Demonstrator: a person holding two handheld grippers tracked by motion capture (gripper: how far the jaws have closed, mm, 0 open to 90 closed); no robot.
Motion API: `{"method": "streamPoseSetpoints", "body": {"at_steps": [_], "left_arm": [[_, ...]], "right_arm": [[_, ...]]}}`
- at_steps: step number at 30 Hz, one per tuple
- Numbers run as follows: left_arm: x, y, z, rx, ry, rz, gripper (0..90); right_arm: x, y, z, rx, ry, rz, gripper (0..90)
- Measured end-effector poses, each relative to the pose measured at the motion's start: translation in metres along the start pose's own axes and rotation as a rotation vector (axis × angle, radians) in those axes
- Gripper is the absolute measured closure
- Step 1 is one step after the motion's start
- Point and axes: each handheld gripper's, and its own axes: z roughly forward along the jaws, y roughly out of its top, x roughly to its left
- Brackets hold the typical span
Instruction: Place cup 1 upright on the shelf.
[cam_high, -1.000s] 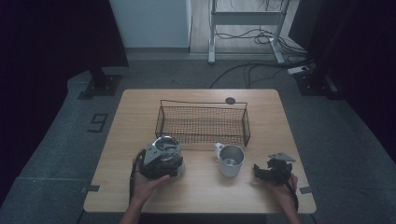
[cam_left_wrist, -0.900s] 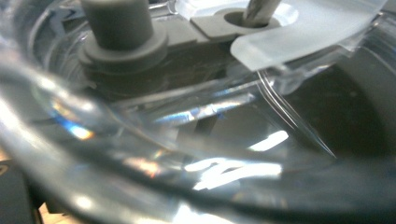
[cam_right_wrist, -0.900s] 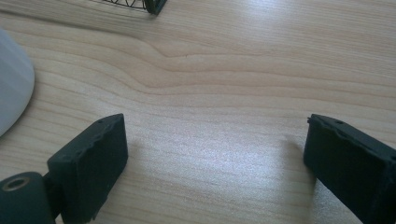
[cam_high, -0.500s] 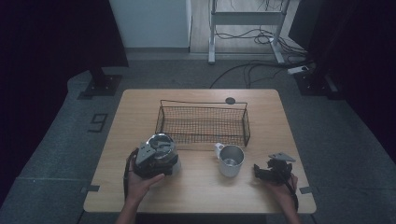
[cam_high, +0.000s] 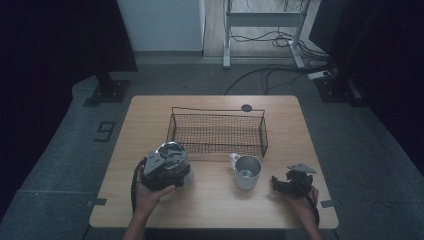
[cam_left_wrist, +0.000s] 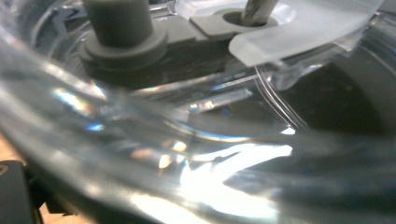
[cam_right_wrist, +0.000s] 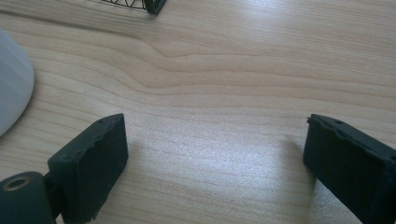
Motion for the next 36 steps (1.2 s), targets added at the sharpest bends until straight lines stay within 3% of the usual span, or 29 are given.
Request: {"method": "streamPoseSetpoints", "body": {"at_steps": [22, 36], "left_arm": [[0.013, 0.028, -0.003, -0.017, 0.021, -0.04, 3.9], [0.016, 0.047, -0.006, -0.026, 0.032, -0.033, 4.0]], "right_arm": [[-0.001, 0.0, 0.0, -0.001, -0.008, 0.01, 7.8], [0.0, 0.0, 0.0, -0.002, -0.011, 0.013, 8.4]]}}
